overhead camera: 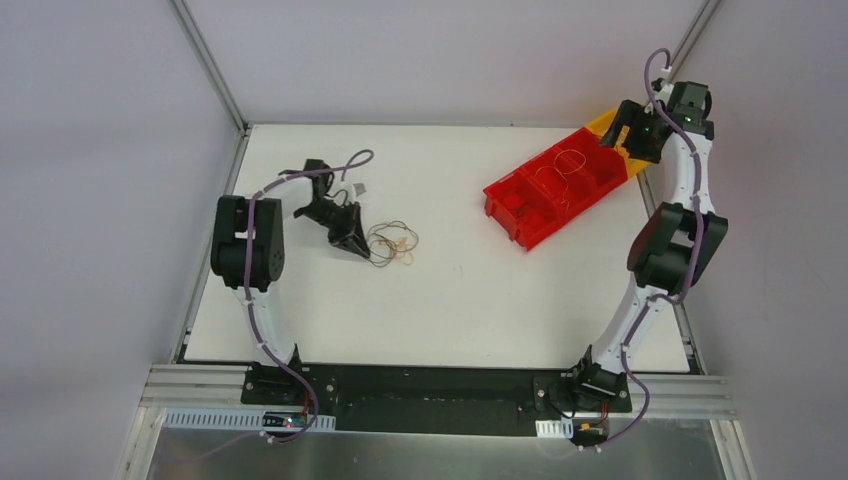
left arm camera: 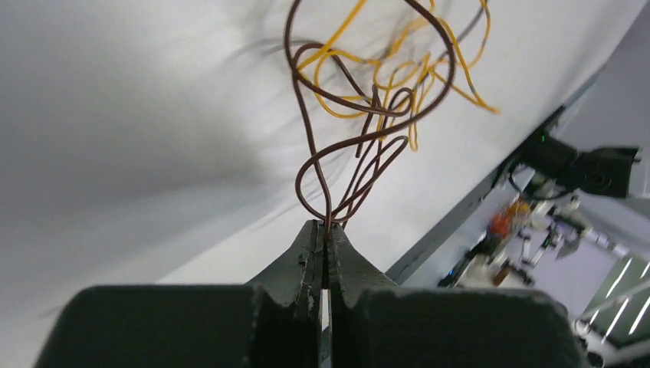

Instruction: Untangle the cables

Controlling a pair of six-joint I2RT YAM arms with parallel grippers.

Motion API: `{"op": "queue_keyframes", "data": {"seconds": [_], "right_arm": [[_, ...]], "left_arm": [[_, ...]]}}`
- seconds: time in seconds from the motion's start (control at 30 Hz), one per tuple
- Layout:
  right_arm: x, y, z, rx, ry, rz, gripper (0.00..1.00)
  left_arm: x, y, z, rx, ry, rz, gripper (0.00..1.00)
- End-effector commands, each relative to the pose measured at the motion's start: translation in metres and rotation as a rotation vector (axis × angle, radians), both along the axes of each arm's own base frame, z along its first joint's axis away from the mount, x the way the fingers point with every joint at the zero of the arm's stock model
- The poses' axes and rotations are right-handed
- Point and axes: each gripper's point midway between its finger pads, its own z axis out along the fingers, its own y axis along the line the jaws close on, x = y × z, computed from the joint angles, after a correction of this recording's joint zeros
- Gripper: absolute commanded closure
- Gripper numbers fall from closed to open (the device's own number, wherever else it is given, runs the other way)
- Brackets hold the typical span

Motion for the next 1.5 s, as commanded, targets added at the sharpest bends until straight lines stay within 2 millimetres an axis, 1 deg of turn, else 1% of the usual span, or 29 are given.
{"op": "queue_keyframes", "data": {"seconds": [0.0, 0.03, 0.07, 0.1, 0.17, 0.23, 0.27, 0.33, 0.43, 0.53, 0.6, 0.63, 0.67, 0.7, 0.8, 0.9, 0.93, 1.03, 1.13, 1.27, 1.33, 1.47], "right_arm": [[-0.056, 0.050, 0.089, -0.011, -0.089, 0.161, 0.12], [-0.068, 0.067, 0.093, 0.002, -0.085, 0.208, 0.10], [-0.082, 0.085, 0.090, 0.026, -0.065, 0.256, 0.09], [-0.096, 0.105, 0.091, 0.053, -0.061, 0.308, 0.09], [-0.121, 0.144, 0.090, 0.124, -0.045, 0.406, 0.09], [-0.145, 0.181, 0.082, 0.194, -0.011, 0.496, 0.11], [-0.157, 0.199, 0.077, 0.223, 0.011, 0.541, 0.12], [-0.177, 0.232, 0.060, 0.264, 0.075, 0.619, 0.15], [-0.203, 0.276, 0.030, 0.309, 0.175, 0.723, 0.22], [-0.218, 0.314, 0.005, 0.306, 0.204, 0.824, 0.28], [-0.221, 0.334, -0.005, 0.292, 0.183, 0.876, 0.29], [-0.224, 0.346, -0.013, 0.283, 0.177, 0.902, 0.30], [-0.223, 0.353, -0.017, 0.282, 0.167, 0.912, 0.30], [-0.226, 0.366, -0.022, 0.276, 0.162, 0.941, 0.30], [-0.231, 0.394, -0.042, 0.233, 0.170, 0.995, 0.36], [-0.230, 0.417, -0.061, 0.191, 0.165, 1.015, 0.48], [-0.230, 0.422, -0.066, 0.179, 0.167, 1.017, 0.49], [-0.232, 0.433, -0.080, 0.148, 0.197, 1.026, 0.48], [-0.235, 0.435, -0.096, 0.109, 0.230, 1.039, 0.45], [-0.237, 0.439, -0.111, 0.084, 0.250, 1.053, 0.41], [-0.238, 0.443, -0.115, 0.072, 0.255, 1.055, 0.41], [-0.238, 0.447, -0.131, 0.019, 0.259, 1.042, 0.41]], "left_arm": [[-0.022, -0.073, 0.035, -0.142, -0.019, -0.172, 1.00], [-0.026, -0.085, 0.041, -0.164, -0.025, -0.203, 1.00], [-0.030, -0.095, 0.049, -0.188, -0.039, -0.230, 1.00], [-0.032, -0.102, 0.057, -0.219, -0.052, -0.247, 1.00], [-0.036, -0.103, 0.070, -0.265, -0.078, -0.244, 1.00], [-0.038, -0.094, 0.074, -0.277, -0.097, -0.221, 1.00], [-0.040, -0.088, 0.070, -0.262, -0.096, -0.204, 1.00], [-0.045, -0.077, 0.057, -0.220, -0.068, -0.176, 1.00], [-0.053, -0.074, 0.036, -0.200, -0.001, -0.168, 1.00], [-0.052, -0.074, 0.014, -0.185, 0.077, -0.143, 1.00], [-0.051, -0.071, 0.006, -0.173, 0.090, -0.138, 1.00], [-0.050, -0.070, 0.003, -0.168, 0.094, -0.135, 1.00], [-0.050, -0.069, 0.001, -0.166, 0.100, -0.133, 1.00], [-0.050, -0.069, 0.000, -0.167, 0.107, -0.130, 1.00], [-0.049, -0.070, -0.002, -0.168, 0.121, -0.124, 1.00], [-0.049, -0.069, -0.003, -0.160, 0.120, -0.125, 1.00], [-0.050, -0.069, -0.003, -0.159, 0.119, -0.125, 1.00], [-0.051, -0.068, -0.003, -0.154, 0.114, -0.128, 1.00], [-0.052, -0.067, -0.003, -0.150, 0.112, -0.129, 1.00], [-0.053, -0.066, -0.005, -0.143, 0.114, -0.131, 1.00], [-0.053, -0.066, -0.006, -0.139, 0.113, -0.130, 1.00], [-0.051, -0.066, -0.006, -0.136, 0.111, -0.129, 1.00]]}}
